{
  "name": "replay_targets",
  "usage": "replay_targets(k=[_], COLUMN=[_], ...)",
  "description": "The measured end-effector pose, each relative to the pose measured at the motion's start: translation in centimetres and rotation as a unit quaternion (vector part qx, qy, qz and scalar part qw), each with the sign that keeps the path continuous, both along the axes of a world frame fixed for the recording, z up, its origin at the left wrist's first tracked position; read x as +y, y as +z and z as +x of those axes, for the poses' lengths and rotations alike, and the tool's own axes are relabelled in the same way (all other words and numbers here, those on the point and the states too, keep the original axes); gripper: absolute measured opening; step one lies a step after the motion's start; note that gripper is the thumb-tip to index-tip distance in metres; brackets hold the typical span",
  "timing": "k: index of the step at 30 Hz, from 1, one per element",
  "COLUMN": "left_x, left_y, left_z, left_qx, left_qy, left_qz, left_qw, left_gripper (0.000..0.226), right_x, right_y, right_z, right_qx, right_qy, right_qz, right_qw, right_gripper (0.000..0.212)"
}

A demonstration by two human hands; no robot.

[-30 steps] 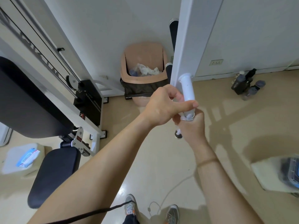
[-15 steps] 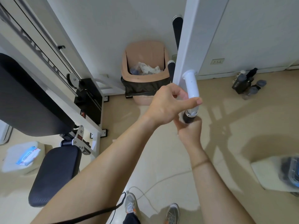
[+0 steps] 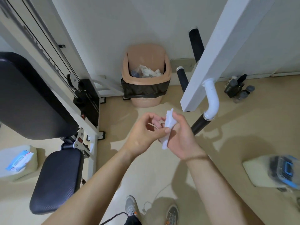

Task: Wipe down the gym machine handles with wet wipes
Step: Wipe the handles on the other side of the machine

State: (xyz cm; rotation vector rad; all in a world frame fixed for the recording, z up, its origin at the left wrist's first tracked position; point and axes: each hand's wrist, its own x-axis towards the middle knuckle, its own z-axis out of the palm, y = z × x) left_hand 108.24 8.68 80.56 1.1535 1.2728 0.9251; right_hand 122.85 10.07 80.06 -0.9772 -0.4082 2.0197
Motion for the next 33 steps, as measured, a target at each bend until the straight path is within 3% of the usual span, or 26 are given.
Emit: replay_targets(k=[2, 6, 11, 14, 16, 18, 21, 23, 25, 27, 30, 33], left_x=[0.5, 2.7, 5.8, 8.2, 10.2, 12.2, 15.1, 17.1, 19.0, 21.1, 24.7, 28.7], left_y=[1.0, 1.9, 2.7, 3.1, 3.2, 3.4, 3.7, 4.1, 4.5, 4.7, 4.4, 3.4], left_z=[-1.2, -3.6, -5.2, -5.4, -5.4, -5.5, -5.4, -5.5, -5.6, -5.3, -4.3, -2.8], left_qx=[0.024, 0.054, -0.096, -0.184, -0.152, -0.055, 0.033, 0.059, 0.041, 0.061, 0.079, 0.058], left_qy=[-0.005, 0.015, 0.013, 0.004, 0.004, 0.007, -0.014, -0.037, -0.060, -0.052, -0.070, -0.207], left_qz=[0.032, 0.049, 0.002, -0.043, -0.033, -0.005, 0.010, 0.019, 0.034, 0.055, 0.057, 0.005], left_qw=[0.999, 0.997, 0.995, 0.982, 0.988, 0.998, 0.999, 0.997, 0.997, 0.995, 0.993, 0.977], left_gripper=[0.035, 0.018, 0.009, 0.015, 0.013, 0.011, 0.014, 0.015, 0.016, 0.013, 0.005, 0.034], right_x=[0.5, 1.7, 4.3, 6.5, 7.9, 9.0, 11.3, 13.3, 15.4, 16.8, 17.7, 17.6], right_y=[2.0, 3.8, 3.0, 1.6, 0.0, -0.5, 0.0, 0.4, 0.9, 1.1, 0.8, 0.8], right_z=[-1.4, -3.0, -2.9, -2.7, -2.4, -2.8, -3.4, -3.6, -3.9, -4.0, -3.8, -3.9], right_qx=[0.026, -0.010, -0.120, -0.164, -0.265, -0.309, -0.306, -0.296, -0.288, -0.293, -0.289, -0.328], right_qy=[0.002, 0.024, 0.020, -0.036, -0.060, -0.086, -0.097, -0.043, 0.016, 0.012, -0.066, -0.170], right_qz=[0.025, 0.084, 0.119, 0.027, -0.038, -0.064, 0.027, 0.116, 0.148, 0.146, 0.127, 0.135], right_qw=[0.999, 0.996, 0.985, 0.986, 0.962, 0.945, 0.947, 0.947, 0.946, 0.945, 0.947, 0.919], right_gripper=[0.067, 0.044, 0.034, 0.021, 0.019, 0.018, 0.044, 0.061, 0.056, 0.058, 0.044, 0.022])
